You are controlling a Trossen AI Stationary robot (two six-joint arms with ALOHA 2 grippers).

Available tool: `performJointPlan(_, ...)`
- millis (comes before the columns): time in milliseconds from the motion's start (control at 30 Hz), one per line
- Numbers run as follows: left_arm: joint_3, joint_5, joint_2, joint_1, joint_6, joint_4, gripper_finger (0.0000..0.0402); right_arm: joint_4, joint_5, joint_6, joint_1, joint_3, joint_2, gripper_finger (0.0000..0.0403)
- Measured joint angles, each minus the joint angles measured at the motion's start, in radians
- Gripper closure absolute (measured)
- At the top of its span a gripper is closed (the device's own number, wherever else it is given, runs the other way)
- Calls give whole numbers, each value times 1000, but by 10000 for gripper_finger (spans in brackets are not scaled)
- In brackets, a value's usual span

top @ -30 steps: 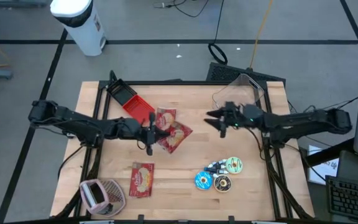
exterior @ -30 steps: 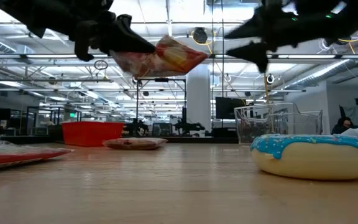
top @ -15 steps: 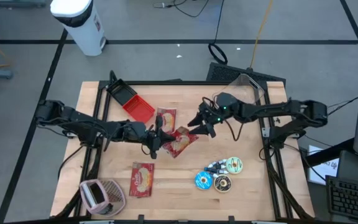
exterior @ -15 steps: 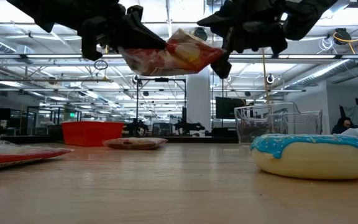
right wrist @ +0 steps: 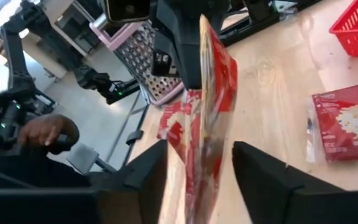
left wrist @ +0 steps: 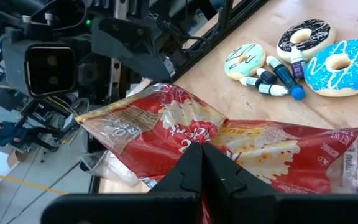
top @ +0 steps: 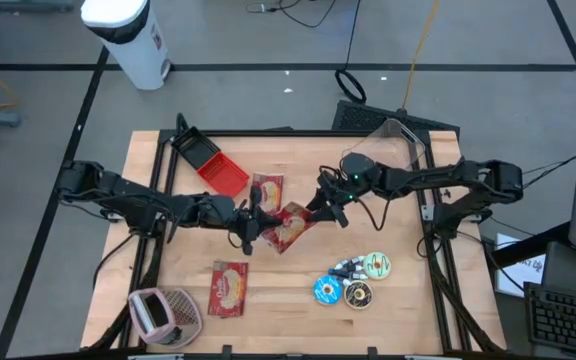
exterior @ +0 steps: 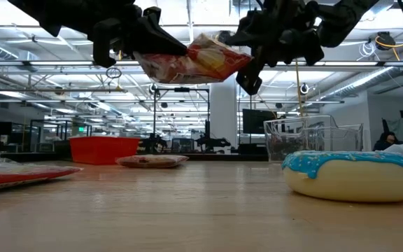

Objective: Pick & Place Food Item
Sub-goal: Put the middle red popcorn bag into the transparent bin

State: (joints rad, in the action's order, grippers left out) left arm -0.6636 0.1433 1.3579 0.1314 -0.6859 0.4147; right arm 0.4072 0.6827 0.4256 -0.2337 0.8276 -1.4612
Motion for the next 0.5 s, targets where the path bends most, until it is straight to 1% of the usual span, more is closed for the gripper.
performJointPlan(133, 0, 14, 0, 1, 9, 0, 400, 4, 0, -53, 0, 0, 0, 295)
performJointPlan(300, 1, 14, 0, 1, 41, 1, 396, 3, -2, -115, 0, 0, 0, 377)
performJointPlan(333, 1, 14, 0, 1, 49, 1, 396, 2, -3, -131, -1, 0, 0, 389)
performJointPlan(400, 1, 17, 0, 1, 72, 2, 397, 3, -3, -151, -1, 0, 0, 394)
performJointPlan(433, 1, 35, 0, 1, 88, 5, 398, 5, -3, -152, 0, 0, 0, 393)
performJointPlan(500, 1, 121, 0, 2, 163, 9, 395, 10, -7, -156, -1, 0, 0, 396)
